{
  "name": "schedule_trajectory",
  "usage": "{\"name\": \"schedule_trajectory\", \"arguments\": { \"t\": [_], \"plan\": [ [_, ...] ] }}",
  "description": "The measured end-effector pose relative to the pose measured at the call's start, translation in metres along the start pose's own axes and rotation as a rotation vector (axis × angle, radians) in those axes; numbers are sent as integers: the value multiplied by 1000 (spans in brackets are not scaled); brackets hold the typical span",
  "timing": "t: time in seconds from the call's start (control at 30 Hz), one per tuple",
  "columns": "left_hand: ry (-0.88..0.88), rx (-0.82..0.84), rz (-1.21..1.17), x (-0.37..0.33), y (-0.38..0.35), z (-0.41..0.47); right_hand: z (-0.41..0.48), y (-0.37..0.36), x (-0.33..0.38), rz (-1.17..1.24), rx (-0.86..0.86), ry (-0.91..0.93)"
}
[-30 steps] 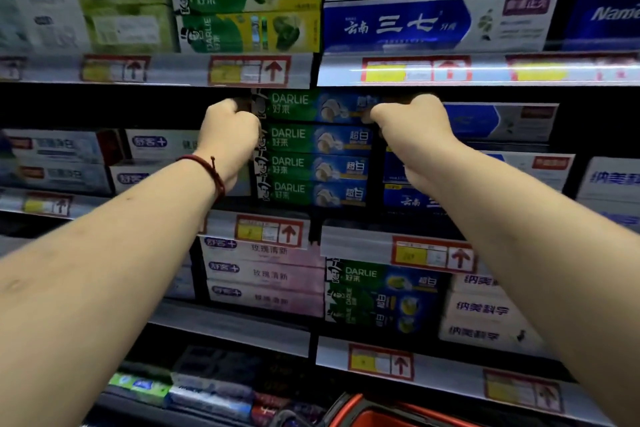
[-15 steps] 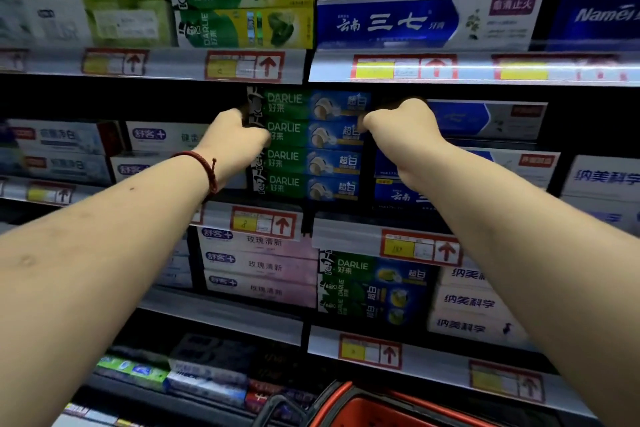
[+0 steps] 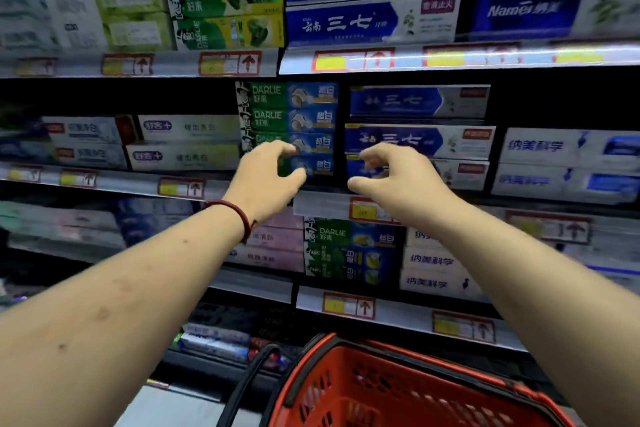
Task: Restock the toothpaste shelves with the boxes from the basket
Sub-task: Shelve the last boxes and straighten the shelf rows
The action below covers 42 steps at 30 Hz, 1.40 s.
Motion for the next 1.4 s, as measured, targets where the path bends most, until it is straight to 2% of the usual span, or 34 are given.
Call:
{"name": "schedule_trajectory", "arguments": {
  "t": [0.17, 0.3, 0.53, 0.73, 1.07, 1.3, 1.4],
  "plan": [
    [-49, 55, 8, -23, -17, -28, -38, 5, -27, -61, 33, -6],
    [-155, 258, 121, -44, -57, -63, -72, 1, -51, -135, 65, -14],
    [-244, 428, 168, -57, -141, -140, -146, -37, -113, -147, 195, -106],
    [-224, 682, 201, -34, -222, -211, -213, -83, -187, -188, 351, -245],
    [-222, 1182, 299, 10, -356, -338, -305, -163, -305, -254, 759, -528],
    [-47, 1610, 424, 54, -418, -405, -367, -211, -378, -317, 1059, -738],
    [-2, 1729, 437, 60, -434, -423, -391, -223, -402, -384, 1164, -795]
  ]
}}
Point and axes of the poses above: each hand's wrist, its own z-axis towards the middle knuckle, its own y-axis out of the back of the hand, x = y × z, the point moved 8 cm from there along z, towards the middle knuckle, and after that the axes turned 4 degrees about z, right-handed, at the moved point
